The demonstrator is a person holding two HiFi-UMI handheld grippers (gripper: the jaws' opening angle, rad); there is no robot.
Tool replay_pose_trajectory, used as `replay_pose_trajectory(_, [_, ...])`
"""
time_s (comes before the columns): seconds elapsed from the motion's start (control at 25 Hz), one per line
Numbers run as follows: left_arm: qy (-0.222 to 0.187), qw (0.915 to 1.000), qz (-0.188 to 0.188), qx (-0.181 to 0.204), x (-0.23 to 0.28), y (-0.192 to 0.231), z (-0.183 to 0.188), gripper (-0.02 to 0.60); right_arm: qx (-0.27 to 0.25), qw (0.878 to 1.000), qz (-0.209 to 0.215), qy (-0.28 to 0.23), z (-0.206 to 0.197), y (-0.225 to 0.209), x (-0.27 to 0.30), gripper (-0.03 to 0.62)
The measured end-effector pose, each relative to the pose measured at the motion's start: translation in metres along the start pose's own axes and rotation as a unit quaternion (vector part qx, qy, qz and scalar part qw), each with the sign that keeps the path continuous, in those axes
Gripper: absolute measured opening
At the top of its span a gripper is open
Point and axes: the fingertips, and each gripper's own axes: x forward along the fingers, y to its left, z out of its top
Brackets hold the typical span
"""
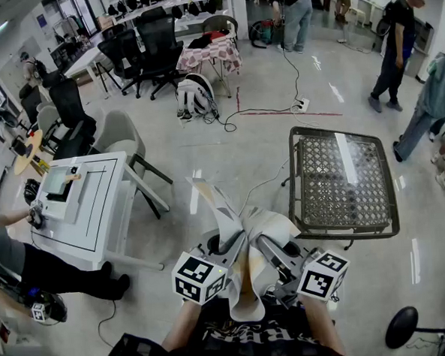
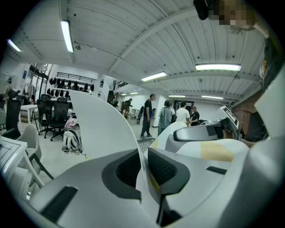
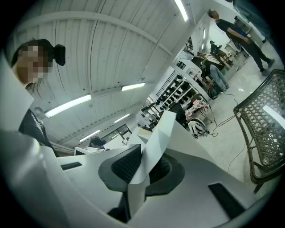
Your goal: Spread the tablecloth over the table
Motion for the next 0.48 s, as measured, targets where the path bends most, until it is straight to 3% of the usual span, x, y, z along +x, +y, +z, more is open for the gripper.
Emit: replay_pose_trajectory(0.48, [-0.005,0.9992,0.038,-0.003,0.000,0.022,0.001,0.057,0.002,1.000,0.018,0.009,0.003,-0.006,0.013,0.043])
